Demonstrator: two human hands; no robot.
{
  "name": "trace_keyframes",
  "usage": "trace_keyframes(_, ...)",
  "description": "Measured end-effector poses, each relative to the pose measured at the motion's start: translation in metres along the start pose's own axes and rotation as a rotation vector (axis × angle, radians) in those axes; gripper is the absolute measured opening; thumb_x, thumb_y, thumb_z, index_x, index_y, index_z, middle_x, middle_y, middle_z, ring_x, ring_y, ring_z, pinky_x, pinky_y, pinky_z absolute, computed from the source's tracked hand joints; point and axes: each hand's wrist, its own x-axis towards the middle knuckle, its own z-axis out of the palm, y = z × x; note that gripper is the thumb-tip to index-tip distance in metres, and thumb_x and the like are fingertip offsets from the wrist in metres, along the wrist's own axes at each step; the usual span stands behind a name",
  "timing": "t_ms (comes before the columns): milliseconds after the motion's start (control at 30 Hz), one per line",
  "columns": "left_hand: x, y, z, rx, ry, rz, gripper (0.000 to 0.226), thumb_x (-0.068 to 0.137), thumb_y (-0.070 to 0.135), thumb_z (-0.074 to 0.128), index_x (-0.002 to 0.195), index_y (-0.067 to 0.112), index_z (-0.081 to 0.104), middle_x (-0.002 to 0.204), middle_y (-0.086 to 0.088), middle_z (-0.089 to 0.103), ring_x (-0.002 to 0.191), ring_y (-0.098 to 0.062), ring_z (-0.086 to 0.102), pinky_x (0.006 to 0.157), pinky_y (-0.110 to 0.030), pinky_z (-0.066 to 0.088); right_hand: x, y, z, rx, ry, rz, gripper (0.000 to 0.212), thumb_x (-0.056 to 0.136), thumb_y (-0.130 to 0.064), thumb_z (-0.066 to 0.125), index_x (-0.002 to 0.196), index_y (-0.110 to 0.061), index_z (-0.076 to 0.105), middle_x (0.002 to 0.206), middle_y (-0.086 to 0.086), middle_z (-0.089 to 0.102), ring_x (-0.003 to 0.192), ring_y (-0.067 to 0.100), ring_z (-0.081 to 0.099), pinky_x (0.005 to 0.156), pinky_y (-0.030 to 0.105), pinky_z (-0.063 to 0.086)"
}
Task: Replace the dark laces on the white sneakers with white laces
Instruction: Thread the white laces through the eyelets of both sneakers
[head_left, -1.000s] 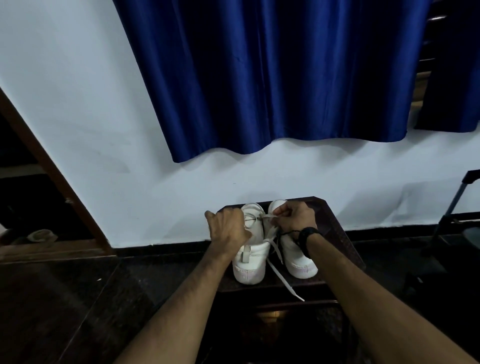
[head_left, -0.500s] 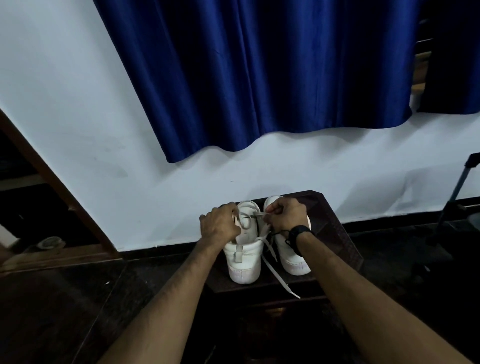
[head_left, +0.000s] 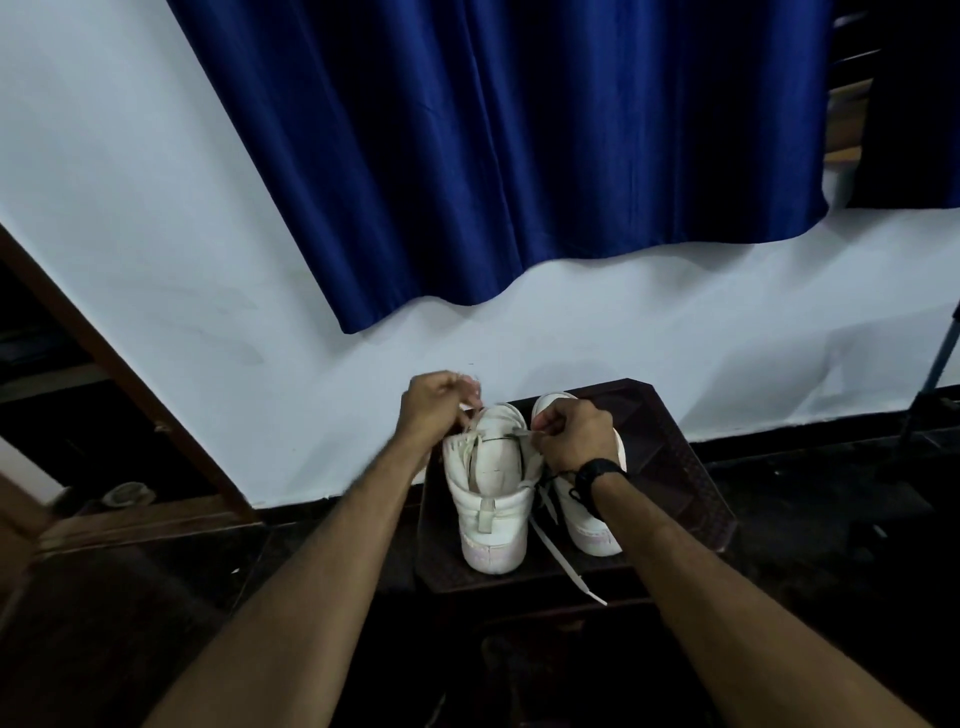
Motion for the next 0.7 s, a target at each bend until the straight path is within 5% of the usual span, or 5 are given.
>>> trace_keyframes(133,0.009,0.015,0.003,0.122,-0.153,0.042,0.046,0.082,0.000,0.065,0.122,0.020,0.056,0.095,0.001,0.075,0.091,-0.014,0.068,0.076,-0.024,0.052,-0.003,-0.001,-0.002,0.006,-0.001,0.006,0.008,0.075,-0.005,0.071,0.078,-0.012,0.073,0.073,-0.001,0.067,0.067,0.009,0.059,0.050,0.000,0.035)
trace_keyframes(267,0.000,0.000,0.008,0.707,-0.178,0.214,0.032,0.069,0.013,0.069,0.092,0.032,0.058,0.075,0.015,0.065,0.088,-0.015,0.064,0.077,-0.034,0.053,-0.003,-0.001,-0.002,0.000,0.000,0.005,0.010,0.075,-0.005,0.070,0.078,-0.013,0.073,0.078,0.002,0.070,0.071,0.011,0.061,0.055,0.003,0.038)
trace_keyframes(400,-0.005,-0.014,0.002,1.220,-0.194,0.276,0.036,0.067,0.021,0.069,0.101,0.034,0.066,0.099,0.005,0.052,0.105,-0.019,0.052,0.088,-0.036,0.041,-0.004,-0.001,-0.002,0.000,0.001,-0.004,0.010,0.074,-0.005,0.070,0.079,-0.013,0.074,0.078,0.001,0.071,0.072,0.012,0.063,0.056,0.003,0.039)
trace_keyframes(600,0.003,-0.030,-0.009,0.604,-0.230,-0.099,0.042,0.065,-0.002,0.070,0.097,0.024,0.070,0.083,0.006,0.065,0.086,-0.013,0.060,0.068,-0.020,0.044,-0.003,-0.001,0.000,-0.009,-0.002,-0.005,0.008,0.074,-0.008,0.071,0.078,-0.014,0.074,0.077,0.001,0.071,0.074,0.013,0.065,0.059,0.006,0.041)
trace_keyframes(700,0.005,-0.043,-0.011,0.333,-0.174,-0.195,0.040,0.054,-0.002,0.068,0.083,0.025,0.075,0.078,0.002,0.070,0.086,-0.016,0.062,0.076,-0.023,0.048,-0.002,-0.002,0.000,-0.034,-0.011,-0.013,0.007,0.074,-0.011,0.072,0.078,-0.017,0.074,0.078,0.000,0.072,0.076,0.013,0.066,0.062,0.011,0.041)
